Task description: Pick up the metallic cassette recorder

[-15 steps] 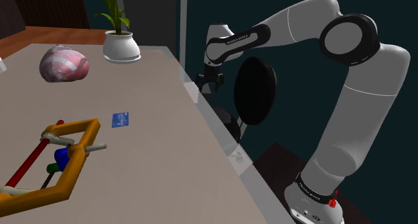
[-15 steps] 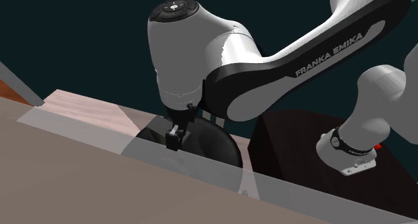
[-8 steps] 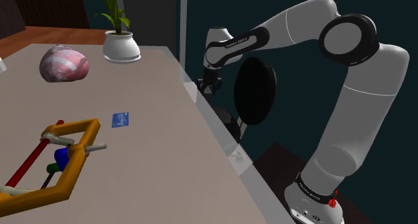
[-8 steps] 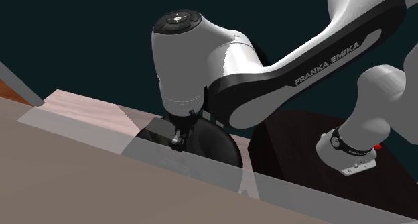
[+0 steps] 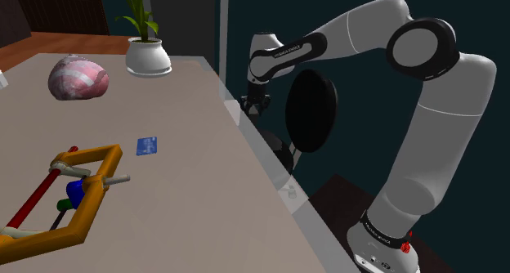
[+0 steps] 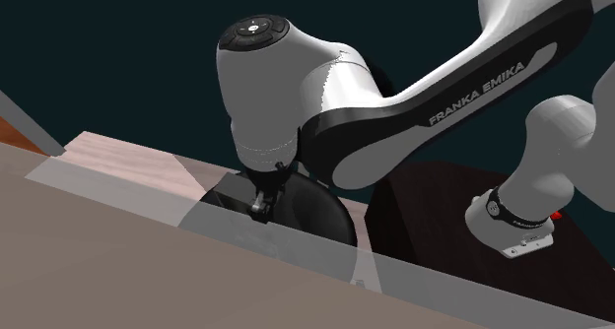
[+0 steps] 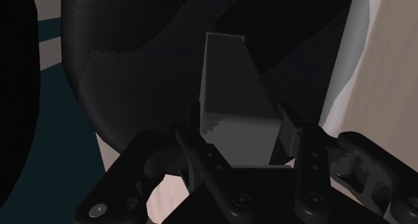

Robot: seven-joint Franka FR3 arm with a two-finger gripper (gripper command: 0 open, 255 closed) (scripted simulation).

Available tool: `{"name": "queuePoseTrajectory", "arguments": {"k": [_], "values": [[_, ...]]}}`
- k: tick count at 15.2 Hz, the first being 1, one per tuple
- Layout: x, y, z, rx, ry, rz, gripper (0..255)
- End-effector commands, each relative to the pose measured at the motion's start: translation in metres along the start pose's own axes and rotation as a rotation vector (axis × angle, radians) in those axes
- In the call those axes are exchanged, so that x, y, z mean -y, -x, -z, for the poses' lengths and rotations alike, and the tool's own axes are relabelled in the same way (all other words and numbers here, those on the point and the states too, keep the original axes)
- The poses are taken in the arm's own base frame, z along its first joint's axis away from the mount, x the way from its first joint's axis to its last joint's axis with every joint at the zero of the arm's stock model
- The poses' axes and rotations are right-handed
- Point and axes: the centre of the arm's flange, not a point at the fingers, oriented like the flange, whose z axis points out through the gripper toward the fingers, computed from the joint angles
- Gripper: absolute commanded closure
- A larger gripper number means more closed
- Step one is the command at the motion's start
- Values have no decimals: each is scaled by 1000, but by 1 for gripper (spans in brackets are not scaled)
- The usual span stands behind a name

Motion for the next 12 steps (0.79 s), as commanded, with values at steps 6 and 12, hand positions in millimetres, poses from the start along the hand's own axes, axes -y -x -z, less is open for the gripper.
{"name": "queuePoseTrajectory", "arguments": {"k": [6, 12], "values": [[3, -3, 23, -5, -6, 3, 255], [3, -5, 54, -5, -6, 3, 255]]}}
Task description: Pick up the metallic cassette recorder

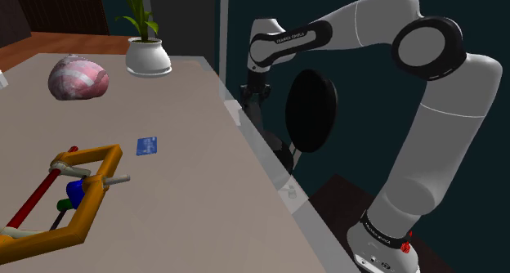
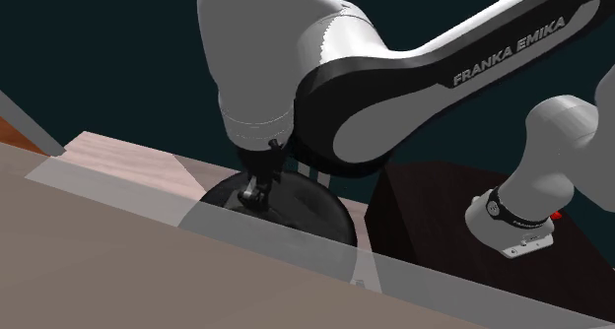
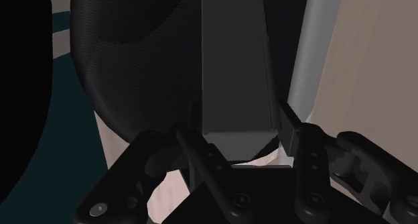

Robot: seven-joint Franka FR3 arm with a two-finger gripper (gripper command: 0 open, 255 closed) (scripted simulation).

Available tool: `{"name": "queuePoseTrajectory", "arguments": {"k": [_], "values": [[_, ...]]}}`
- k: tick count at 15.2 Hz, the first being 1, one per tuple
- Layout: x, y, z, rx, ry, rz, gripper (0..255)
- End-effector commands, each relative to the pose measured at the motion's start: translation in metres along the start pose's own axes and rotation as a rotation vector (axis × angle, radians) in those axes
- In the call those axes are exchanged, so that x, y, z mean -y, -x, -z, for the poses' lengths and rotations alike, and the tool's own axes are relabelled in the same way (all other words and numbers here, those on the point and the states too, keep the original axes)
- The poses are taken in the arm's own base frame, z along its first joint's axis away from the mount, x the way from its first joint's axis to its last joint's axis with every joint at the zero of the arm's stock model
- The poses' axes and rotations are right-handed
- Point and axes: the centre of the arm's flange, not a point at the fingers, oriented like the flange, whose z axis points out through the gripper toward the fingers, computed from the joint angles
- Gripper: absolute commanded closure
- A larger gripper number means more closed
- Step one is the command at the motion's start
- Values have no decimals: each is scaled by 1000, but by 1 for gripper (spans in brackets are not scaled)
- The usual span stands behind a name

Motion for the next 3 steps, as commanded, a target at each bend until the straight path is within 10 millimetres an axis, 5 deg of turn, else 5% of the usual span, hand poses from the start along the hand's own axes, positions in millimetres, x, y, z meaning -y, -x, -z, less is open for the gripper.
{"name": "queuePoseTrajectory", "arguments": {"k": [1, 3], "values": [[-1, -1, 13, -3, -1, 0, 255], [-1, -1, 14, -3, -1, 0, 255]]}}
